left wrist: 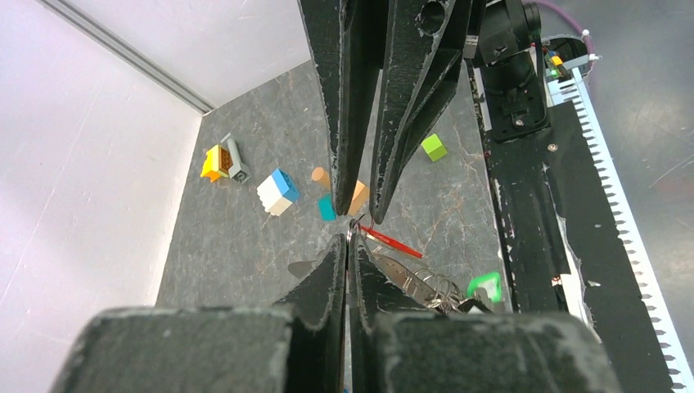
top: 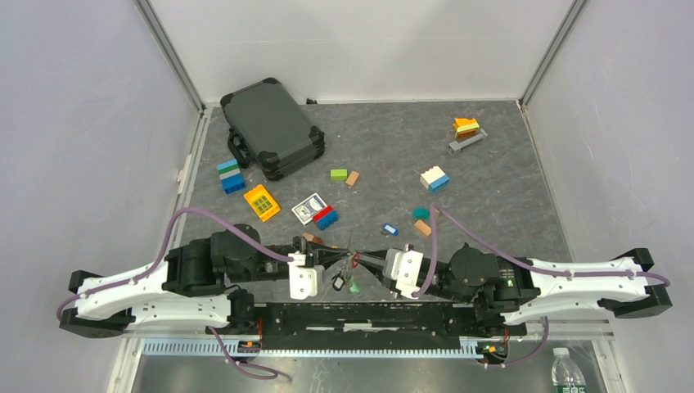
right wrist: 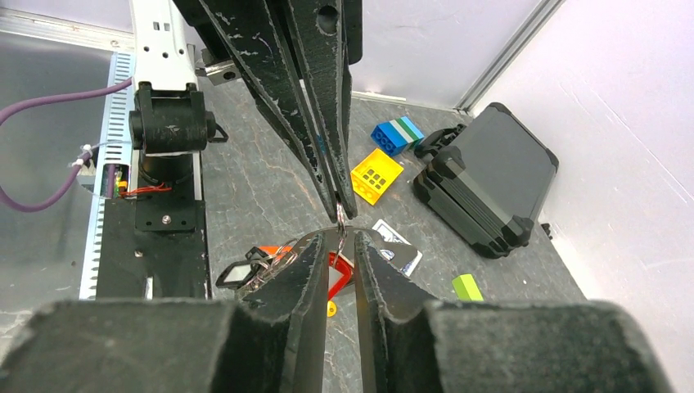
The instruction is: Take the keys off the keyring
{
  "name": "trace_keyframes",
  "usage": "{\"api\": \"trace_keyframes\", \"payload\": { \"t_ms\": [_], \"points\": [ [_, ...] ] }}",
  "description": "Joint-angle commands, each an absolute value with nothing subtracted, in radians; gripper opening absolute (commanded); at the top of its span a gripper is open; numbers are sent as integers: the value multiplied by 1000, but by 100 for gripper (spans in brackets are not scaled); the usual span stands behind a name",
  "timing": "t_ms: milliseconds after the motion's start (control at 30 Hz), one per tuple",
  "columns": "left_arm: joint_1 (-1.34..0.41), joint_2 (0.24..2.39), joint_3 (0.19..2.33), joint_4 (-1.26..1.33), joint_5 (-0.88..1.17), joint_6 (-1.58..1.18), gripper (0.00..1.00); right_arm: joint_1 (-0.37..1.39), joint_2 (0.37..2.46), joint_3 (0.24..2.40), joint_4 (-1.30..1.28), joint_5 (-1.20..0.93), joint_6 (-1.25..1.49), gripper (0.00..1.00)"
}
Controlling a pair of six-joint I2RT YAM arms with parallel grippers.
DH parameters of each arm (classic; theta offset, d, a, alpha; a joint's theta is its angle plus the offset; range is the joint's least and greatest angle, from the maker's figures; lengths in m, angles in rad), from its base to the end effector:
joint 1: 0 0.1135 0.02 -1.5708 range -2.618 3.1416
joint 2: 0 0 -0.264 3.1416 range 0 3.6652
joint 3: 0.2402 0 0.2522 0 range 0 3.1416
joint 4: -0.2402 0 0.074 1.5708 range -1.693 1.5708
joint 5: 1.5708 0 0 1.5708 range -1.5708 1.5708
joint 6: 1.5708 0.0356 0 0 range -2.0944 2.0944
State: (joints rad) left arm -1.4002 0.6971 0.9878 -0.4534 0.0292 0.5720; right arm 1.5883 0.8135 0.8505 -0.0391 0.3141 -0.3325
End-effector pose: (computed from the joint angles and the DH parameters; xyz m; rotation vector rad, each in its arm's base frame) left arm 0.0233 -0.1413 0.3929 1.4928 0.9616 -0.6304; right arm 0.0077 0.1892 0.3741 -1.1671 1.1252 0.7335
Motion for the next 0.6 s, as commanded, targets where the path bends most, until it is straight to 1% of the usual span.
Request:
{"api": "trace_keyframes", "payload": {
  "t_ms": [0, 100, 200, 400, 500, 567],
  "points": [
    [-1405, 683, 1000, -373, 53, 541, 2, 1589, 819, 842, 18, 324, -328, 22],
    [-1405, 683, 1002, -373, 56, 541, 2, 1589, 825, 842, 16, 325, -331, 18],
    [-1405, 681, 1002, -373, 55, 542, 2, 1590, 828, 843, 11, 327, -329, 17],
    [-1405, 667, 1000, -377, 48, 545, 2, 1589, 836, 842, 2, 343, -327, 16],
    [-1405, 656, 1002, -376, 46, 543, 2, 1589, 838, 840, 2, 350, -325, 18],
    [-1405, 652, 1002, -376, 46, 541, 2, 1589, 839, 840, 2, 350, -325, 17]
  ]
}}
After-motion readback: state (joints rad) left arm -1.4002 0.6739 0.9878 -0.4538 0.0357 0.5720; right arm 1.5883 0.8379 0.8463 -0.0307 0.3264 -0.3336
